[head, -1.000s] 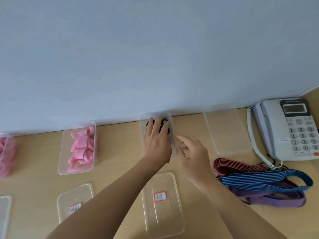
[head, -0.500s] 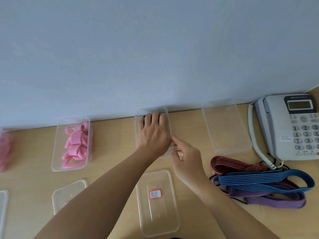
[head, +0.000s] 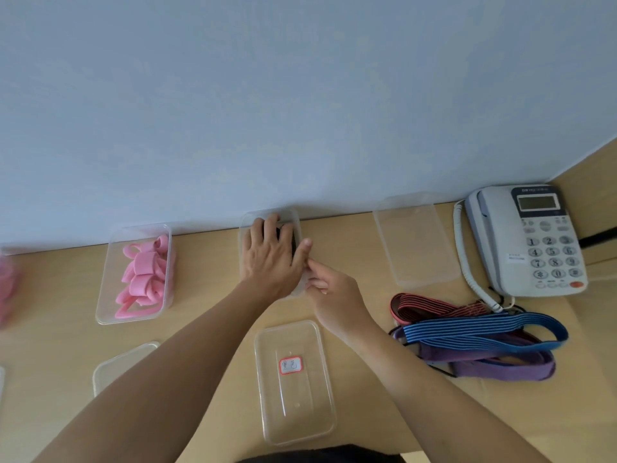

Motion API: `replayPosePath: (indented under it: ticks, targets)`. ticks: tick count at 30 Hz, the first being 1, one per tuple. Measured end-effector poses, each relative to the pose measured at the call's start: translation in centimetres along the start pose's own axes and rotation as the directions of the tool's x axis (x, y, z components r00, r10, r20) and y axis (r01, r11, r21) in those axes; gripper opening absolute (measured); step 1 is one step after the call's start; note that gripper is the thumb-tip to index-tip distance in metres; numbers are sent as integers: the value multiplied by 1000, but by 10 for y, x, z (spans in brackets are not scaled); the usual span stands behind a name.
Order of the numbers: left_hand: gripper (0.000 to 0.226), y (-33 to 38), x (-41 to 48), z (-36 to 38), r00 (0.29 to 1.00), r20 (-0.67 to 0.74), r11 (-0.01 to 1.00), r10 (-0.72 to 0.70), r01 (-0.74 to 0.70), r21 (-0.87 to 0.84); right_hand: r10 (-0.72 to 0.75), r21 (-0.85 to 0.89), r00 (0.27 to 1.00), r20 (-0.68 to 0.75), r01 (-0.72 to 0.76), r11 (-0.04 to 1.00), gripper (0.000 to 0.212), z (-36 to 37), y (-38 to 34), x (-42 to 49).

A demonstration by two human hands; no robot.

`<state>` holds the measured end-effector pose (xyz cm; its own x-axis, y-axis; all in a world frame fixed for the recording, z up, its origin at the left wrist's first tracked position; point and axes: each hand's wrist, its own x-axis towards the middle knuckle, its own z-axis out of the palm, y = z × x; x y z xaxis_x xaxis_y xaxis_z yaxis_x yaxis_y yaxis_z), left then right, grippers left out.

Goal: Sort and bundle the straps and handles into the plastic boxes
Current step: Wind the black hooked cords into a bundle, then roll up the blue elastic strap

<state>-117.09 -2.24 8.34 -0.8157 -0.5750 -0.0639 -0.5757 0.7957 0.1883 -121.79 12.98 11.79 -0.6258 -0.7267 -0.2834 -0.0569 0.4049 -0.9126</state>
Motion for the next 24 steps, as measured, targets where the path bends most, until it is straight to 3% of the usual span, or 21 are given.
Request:
replayPosePath:
  ticks: [3, 6, 11, 13, 15, 18, 21, 24]
  targets:
    - [70, 1, -4, -12, 999, -38, 999, 7, -5, 42, -11, -67, 1000, 7, 11, 998, 49, -1, -3, -16]
    - [49, 15, -14, -29, 989, -143, 998, 43, -48, -34, -36, -150, 995, -93, 22, 988, 33, -14, 0, -38]
    - [23, 60, -51, -43, 935, -299, 939, 189, -261, -224, -234, -478, 944, -234, 98, 873, 32, -62, 18, -83]
    - [15, 81, -67, -42, 927, -264, 885, 267, -345, -314, -257, -580, 929, -267, 58, 813, 28, -87, 30, -102]
    - [14, 103, -83, -39, 920, -182, 836, 348, -392, -385, -227, -698, 940, -255, -17, 716, 38, -118, 42, -116]
    - [25, 136, -99, -32, 891, -38, 800, 453, -424, -425, -148, -776, 954, -261, -116, 620, 50, -165, 58, -131]
    - [42, 168, -104, -19, 834, 58, 794, 549, -498, -347, -73, -805, 960, -270, -184, 564, 56, -202, 72, -141]
    - [55, 194, -99, -5, 829, 126, 833, 545, -520, -189, -68, -840, 969, -236, -168, 516, 55, -233, 86, -143]
